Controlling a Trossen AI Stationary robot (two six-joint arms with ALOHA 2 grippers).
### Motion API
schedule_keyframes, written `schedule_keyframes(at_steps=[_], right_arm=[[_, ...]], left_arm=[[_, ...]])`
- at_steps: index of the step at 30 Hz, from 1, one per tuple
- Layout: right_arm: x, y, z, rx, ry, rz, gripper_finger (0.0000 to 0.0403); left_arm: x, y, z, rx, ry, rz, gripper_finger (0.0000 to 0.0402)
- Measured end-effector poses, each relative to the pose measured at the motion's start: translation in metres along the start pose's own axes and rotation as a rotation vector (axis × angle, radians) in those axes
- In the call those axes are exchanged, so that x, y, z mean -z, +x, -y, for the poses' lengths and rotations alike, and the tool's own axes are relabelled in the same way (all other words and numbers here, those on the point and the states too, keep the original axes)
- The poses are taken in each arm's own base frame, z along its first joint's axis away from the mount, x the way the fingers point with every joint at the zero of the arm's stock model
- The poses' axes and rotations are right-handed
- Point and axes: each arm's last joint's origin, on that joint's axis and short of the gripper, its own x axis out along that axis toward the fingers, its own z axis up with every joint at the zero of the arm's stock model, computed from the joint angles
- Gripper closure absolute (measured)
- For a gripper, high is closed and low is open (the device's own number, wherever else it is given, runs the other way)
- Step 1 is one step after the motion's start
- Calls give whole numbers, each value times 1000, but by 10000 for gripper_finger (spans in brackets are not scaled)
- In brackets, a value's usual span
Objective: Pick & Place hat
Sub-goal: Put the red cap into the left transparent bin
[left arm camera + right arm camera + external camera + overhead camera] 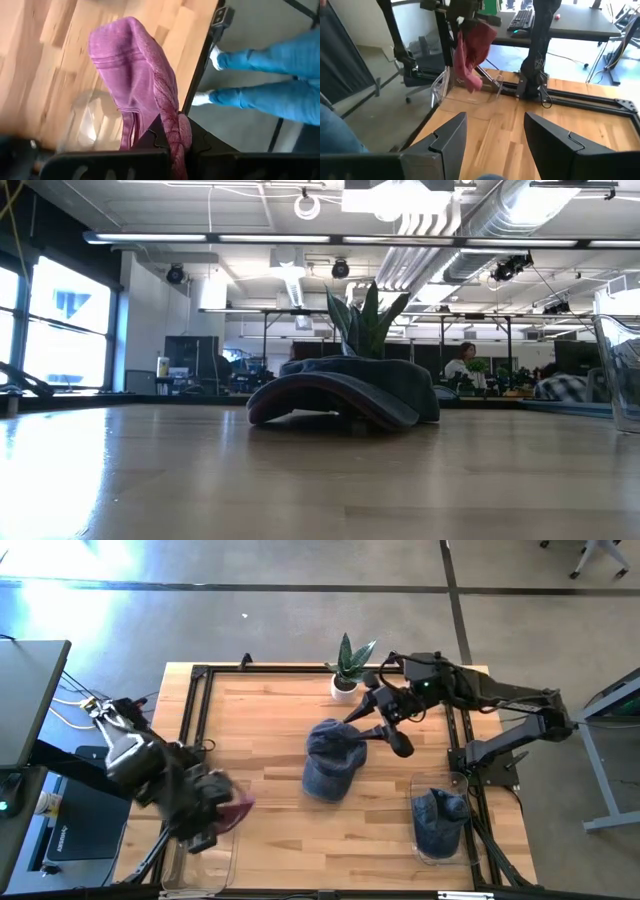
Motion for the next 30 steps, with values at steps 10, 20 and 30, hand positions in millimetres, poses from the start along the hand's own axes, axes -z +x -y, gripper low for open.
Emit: schedule_keyframes(at_steps=[10,20,30], right_arm=[[-14,2,0,61,134,142,210],[-24,8,-19,217,180,240,210],[-23,28,-34,271,230,259,210]], left_arm=[[87,19,3,-92,-70,150,401],[150,59,-6,-43,-114,304,401],[156,64,4,39,14,244,401]])
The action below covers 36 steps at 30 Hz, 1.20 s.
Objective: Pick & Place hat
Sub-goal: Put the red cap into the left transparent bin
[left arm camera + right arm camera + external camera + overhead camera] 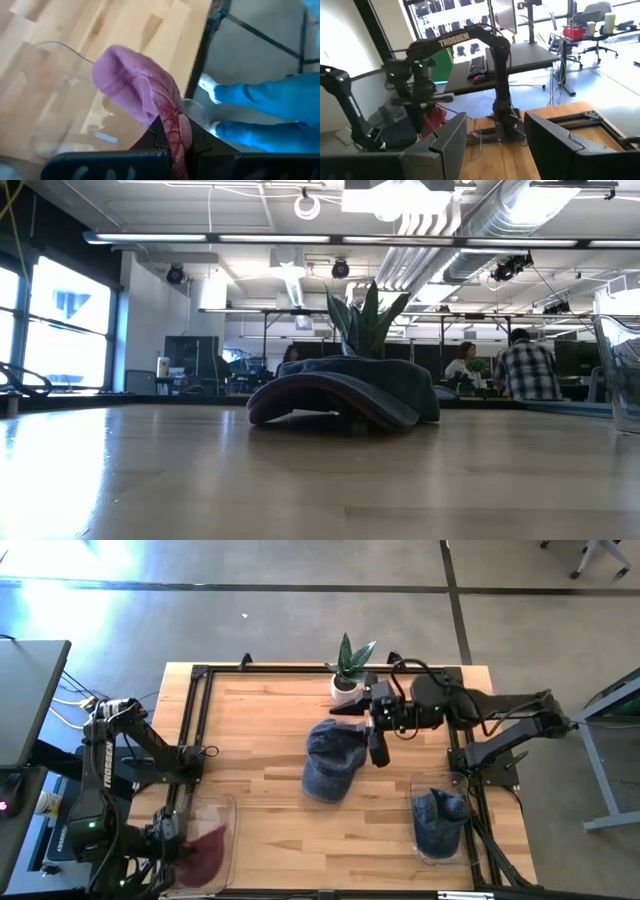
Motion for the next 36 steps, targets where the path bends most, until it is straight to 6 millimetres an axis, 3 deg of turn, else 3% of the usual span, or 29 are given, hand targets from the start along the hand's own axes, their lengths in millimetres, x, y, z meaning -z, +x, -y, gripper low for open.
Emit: schedule_keyframes(at_steps=[5,13,19,23,29,36], right_arm=[[6,9,0,-12,23,-21,210],[4,7,0,-45,25,-24,210],[4,6,1,-81,22,-33,210],[4,6,3,-79,19,-37,210],[2,7,10,-86,2,-39,210],[2,7,12,-119,31,-48,210]], left_arm=[[7,17,-15,-83,-3,57,401],[17,50,-25,-55,2,72,401],[21,49,-3,154,-133,-12,401],[12,35,2,280,-215,-19,401],[2,29,-29,90,-108,55,401],[15,53,-62,-9,-117,47,401]])
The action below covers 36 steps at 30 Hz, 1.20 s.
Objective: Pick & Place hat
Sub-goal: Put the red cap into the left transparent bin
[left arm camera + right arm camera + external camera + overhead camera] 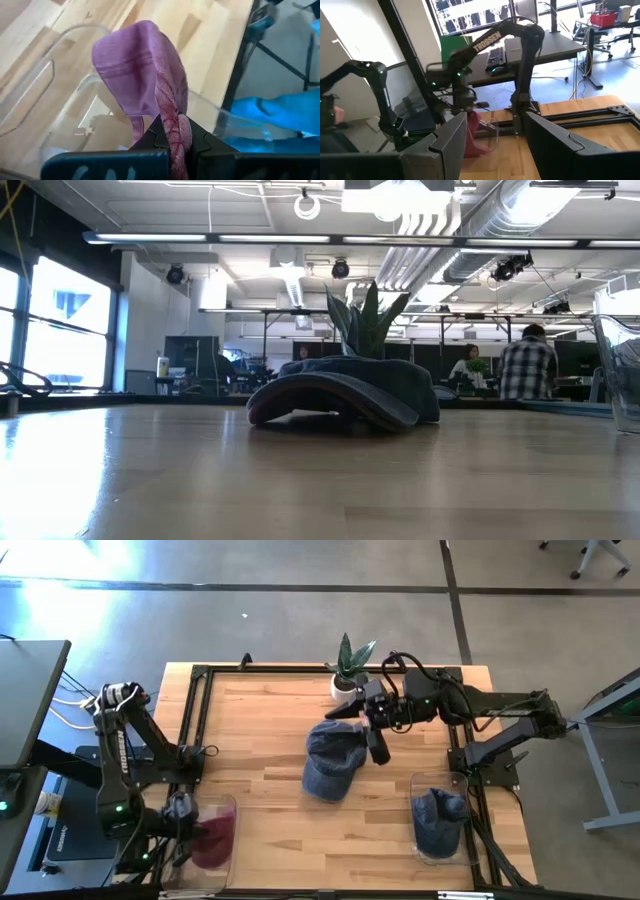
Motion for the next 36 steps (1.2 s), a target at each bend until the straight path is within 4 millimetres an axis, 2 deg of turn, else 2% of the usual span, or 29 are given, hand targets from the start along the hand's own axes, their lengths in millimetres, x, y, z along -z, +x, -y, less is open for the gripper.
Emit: schedule_keyframes(at_steps=[4,8,11,16,20,25,28,32,36], right_arm=[[0,0,0,-1,6,0,210],[0,0,0,-1,15,0,210],[0,0,0,0,9,0,210],[-1,0,2,25,0,7,210],[-1,0,3,28,3,7,210],[0,0,2,13,33,4,210],[0,0,1,3,35,1,210],[0,0,1,2,35,1,210],[0,0,1,2,33,1,210]], left_arm=[[7,11,-5,58,-26,-30,401],[11,10,7,174,-103,-97,401],[13,6,15,253,-77,-144,401],[10,10,-4,86,16,-101,401],[3,12,-21,-91,-19,-56,401],[-2,11,-31,-181,3,-54,395],[-1,11,-30,-179,-4,-73,368],[0,10,-29,-171,-67,-122,310],[-5,-2,-28,-131,-116,-227,255]])
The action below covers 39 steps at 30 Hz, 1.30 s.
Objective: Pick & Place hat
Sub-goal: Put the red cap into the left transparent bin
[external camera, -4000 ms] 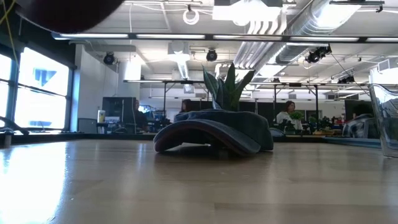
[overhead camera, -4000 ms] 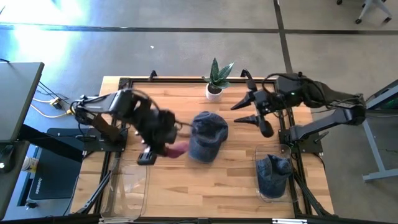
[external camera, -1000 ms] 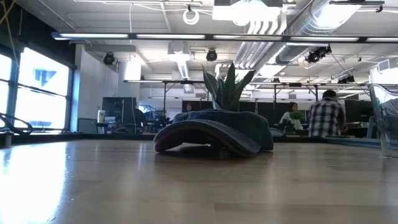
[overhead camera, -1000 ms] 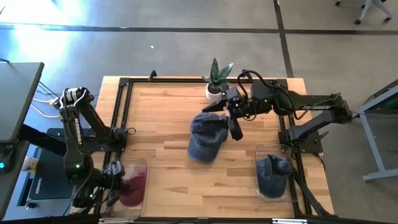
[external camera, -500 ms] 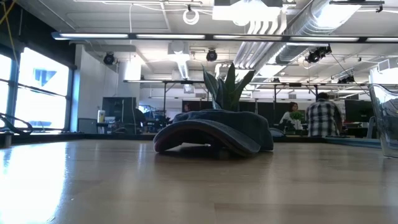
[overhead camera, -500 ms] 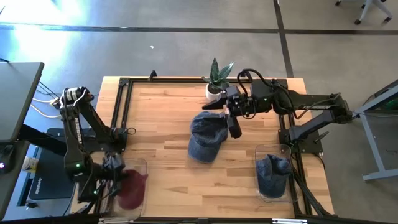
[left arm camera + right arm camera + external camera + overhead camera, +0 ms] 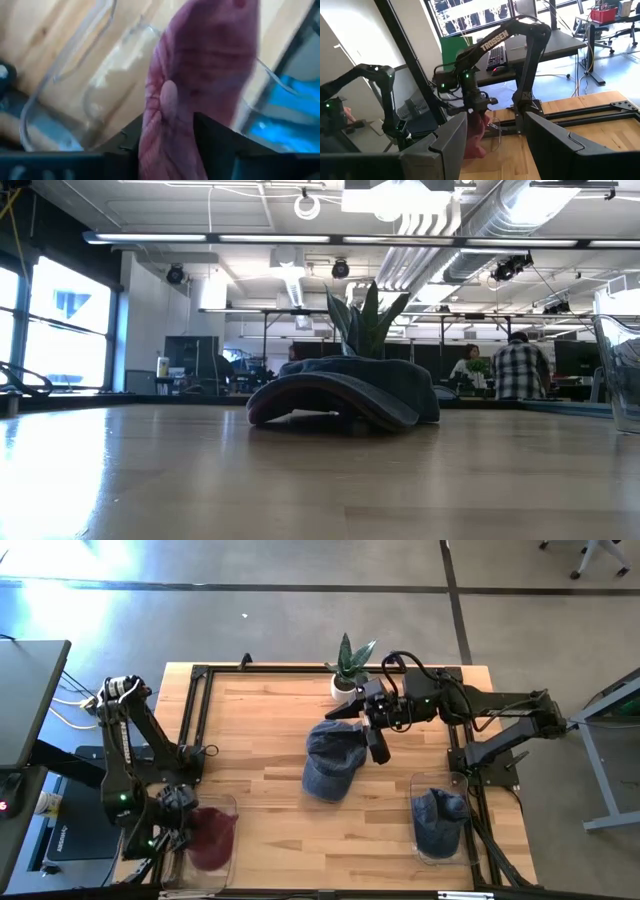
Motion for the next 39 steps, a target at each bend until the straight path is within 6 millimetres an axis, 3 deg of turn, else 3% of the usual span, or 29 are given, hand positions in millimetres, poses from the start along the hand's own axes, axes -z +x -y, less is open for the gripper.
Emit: schedule_keyframes(at_steps=[3,8,13,19,21,26,31,39], right_arm=[[0,0,0,0,-2,0,210],[0,0,0,0,-38,0,210],[0,0,0,-2,-65,-1,210],[3,0,0,-40,-74,-41,210],[5,0,1,-52,-79,-65,210],[8,-2,7,-78,-66,-120,210],[8,-6,11,-102,-53,-156,210],[5,-21,11,-91,-90,-176,210]], left_arm=[[-8,-20,0,65,-69,-32,230],[-21,-50,1,184,-197,-47,224],[-29,-53,8,302,-229,191,263],[-54,-29,35,276,-270,347,373],[-63,-19,47,268,-258,346,394],[-83,13,69,217,-232,177,383],[-93,50,71,27,-330,-4,399],[-87,59,60,-164,-576,-53,401]])
